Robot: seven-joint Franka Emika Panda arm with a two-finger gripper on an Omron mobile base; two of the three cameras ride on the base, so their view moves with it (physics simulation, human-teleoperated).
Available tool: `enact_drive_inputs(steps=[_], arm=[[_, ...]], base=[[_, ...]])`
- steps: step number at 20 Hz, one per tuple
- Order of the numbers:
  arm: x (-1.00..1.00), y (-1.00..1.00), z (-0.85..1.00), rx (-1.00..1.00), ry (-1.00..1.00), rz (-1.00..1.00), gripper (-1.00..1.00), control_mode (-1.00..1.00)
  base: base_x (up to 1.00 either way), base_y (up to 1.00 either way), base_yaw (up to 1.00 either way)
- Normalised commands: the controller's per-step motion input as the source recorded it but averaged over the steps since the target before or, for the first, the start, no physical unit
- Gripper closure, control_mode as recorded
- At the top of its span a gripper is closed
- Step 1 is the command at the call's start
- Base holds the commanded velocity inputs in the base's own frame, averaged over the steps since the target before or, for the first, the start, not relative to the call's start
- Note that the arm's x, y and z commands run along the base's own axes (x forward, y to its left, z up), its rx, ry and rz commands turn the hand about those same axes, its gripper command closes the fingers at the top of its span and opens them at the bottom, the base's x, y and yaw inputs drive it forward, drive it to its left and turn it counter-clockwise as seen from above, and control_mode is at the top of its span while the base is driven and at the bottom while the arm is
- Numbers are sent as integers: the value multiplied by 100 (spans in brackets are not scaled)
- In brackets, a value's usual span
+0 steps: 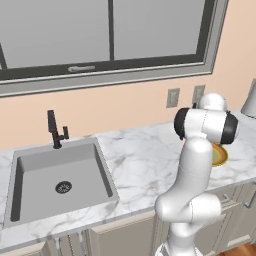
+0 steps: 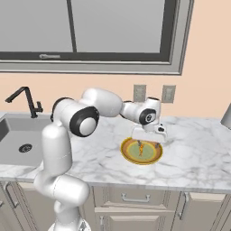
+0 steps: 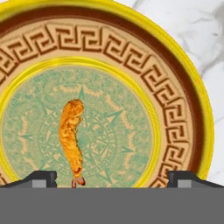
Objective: Pick up the knife from the drawer and place it on the cutting board. Then place the meat from the plate to the cutting board.
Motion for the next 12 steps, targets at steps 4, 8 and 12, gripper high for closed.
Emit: enact_drive_inputs(steps=[4,8,12], arm=[[0,0,-2,8,4,8,-100,-100],[0,11,0,1,5,3,-100,-100],[0,24,0,0,0,1,-100,-100]], base=[[0,0,0],[0,0,0],[0,0,0]])
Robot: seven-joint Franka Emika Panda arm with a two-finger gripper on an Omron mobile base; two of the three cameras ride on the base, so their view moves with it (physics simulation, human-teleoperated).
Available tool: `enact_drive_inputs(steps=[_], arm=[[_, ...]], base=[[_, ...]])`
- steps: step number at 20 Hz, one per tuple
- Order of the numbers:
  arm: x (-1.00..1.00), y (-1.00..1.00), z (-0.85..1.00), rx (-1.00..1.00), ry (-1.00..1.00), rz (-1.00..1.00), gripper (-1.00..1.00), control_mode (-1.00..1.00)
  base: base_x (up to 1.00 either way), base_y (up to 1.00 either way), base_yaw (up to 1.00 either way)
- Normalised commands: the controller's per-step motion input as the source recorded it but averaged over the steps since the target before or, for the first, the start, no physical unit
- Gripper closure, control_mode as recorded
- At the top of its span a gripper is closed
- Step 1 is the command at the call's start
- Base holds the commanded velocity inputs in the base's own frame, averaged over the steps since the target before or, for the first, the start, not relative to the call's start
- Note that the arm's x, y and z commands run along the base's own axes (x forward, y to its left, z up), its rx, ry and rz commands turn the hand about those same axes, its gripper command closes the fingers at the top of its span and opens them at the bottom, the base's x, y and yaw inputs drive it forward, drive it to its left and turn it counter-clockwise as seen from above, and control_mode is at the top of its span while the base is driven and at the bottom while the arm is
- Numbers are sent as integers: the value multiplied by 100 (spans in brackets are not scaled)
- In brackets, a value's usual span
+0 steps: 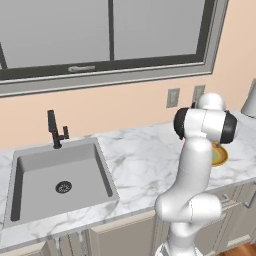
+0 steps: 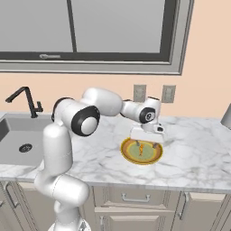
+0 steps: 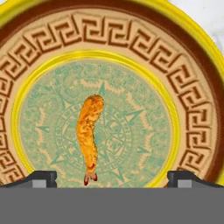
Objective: Pick up the knife from the drawer and place it on the cutting board. Then place the meat from the plate to the cutting board.
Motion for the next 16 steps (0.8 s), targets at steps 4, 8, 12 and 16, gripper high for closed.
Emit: enact_drive_inputs(steps=[4,8,12,16], arm=[[0,12,0,0,0,2,-100,-100],[0,1,-1,0,0,4,-100,-100],[-3,0,-14,0,0,6,-100,-100],[-5,2,-28,1,0,8,-100,-100]], base=[[0,0,0],[0,0,0],[0,0,0],[0,0,0]])
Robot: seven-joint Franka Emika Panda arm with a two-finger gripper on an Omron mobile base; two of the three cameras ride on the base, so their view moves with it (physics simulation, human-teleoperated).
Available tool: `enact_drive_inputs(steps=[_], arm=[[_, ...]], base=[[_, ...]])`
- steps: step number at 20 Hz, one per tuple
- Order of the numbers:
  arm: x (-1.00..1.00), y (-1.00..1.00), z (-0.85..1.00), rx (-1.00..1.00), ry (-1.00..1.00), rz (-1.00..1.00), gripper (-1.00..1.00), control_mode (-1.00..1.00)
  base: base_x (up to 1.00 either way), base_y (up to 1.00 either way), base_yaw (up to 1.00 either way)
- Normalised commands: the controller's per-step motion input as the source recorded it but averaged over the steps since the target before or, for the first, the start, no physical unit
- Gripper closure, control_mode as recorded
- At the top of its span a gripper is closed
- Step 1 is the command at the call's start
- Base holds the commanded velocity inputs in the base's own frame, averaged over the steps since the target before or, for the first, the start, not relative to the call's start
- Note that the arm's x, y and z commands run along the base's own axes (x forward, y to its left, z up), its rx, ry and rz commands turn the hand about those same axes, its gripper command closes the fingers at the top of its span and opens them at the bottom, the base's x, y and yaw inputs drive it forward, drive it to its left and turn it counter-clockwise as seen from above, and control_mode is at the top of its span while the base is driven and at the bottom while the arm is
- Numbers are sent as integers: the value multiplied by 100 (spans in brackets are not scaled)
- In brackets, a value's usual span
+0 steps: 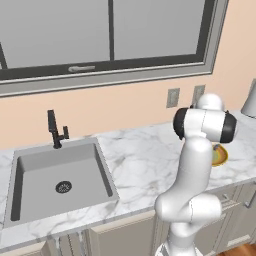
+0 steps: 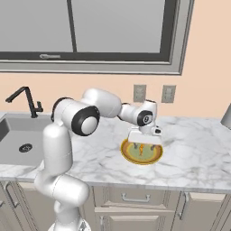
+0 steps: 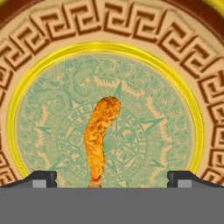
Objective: Pick up the knife from the drawer and place it on the cutting board. Then place the meat from the plate to the cutting board.
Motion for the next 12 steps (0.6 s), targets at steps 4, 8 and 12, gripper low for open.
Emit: enact_drive_inputs(steps=[4,8,12], arm=[[-3,3,-26,5,0,8,-100,-100],[0,2,-24,9,0,9,-100,-100],[8,3,-24,9,0,10,-100,-100]], base=[[0,0,0],[0,0,0],[0,0,0]])
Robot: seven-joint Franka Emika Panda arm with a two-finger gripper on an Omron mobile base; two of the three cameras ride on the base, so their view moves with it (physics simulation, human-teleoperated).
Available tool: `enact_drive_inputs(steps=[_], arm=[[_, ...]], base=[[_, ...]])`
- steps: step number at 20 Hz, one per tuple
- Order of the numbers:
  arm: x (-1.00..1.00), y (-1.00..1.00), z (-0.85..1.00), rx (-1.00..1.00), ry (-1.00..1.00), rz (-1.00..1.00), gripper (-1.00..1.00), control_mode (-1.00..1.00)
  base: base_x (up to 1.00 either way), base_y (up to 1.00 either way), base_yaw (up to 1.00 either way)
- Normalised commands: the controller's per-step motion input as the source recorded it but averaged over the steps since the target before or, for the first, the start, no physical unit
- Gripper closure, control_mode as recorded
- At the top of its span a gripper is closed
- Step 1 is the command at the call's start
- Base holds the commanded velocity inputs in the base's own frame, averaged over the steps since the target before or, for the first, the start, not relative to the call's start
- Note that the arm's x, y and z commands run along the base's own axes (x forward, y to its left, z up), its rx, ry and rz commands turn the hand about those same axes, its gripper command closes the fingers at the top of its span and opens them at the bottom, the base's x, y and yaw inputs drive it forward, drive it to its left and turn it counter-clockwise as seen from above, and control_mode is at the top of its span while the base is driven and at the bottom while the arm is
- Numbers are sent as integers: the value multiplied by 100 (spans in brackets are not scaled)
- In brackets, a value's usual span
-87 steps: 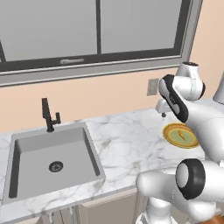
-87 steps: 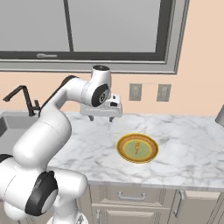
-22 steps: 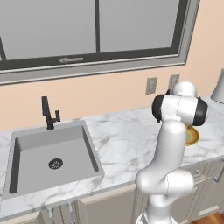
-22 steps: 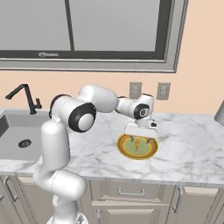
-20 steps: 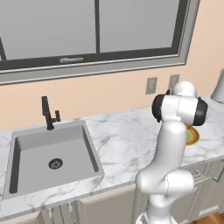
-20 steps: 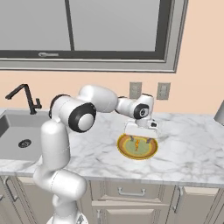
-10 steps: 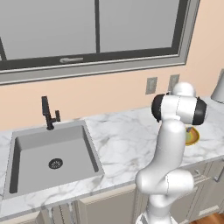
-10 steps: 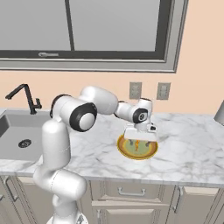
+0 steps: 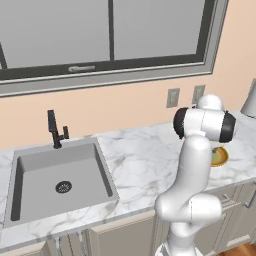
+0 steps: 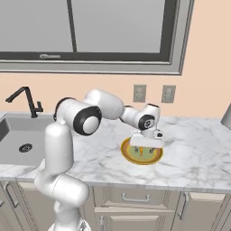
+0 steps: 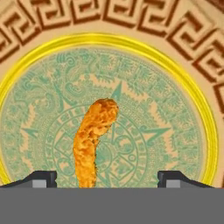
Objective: Pick up the knife from the drawer and place it on the cutting board. Then place the meat from the plate to the cutting board.
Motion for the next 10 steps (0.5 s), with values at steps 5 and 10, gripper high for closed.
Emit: enact_drive_inputs(steps=[5,10], arm=[[-10,29,-44,7,-1,10,100,-100],[-53,75,-51,2,-9,7,100,-100]], base=[[0,0,0],[0,0,0]])
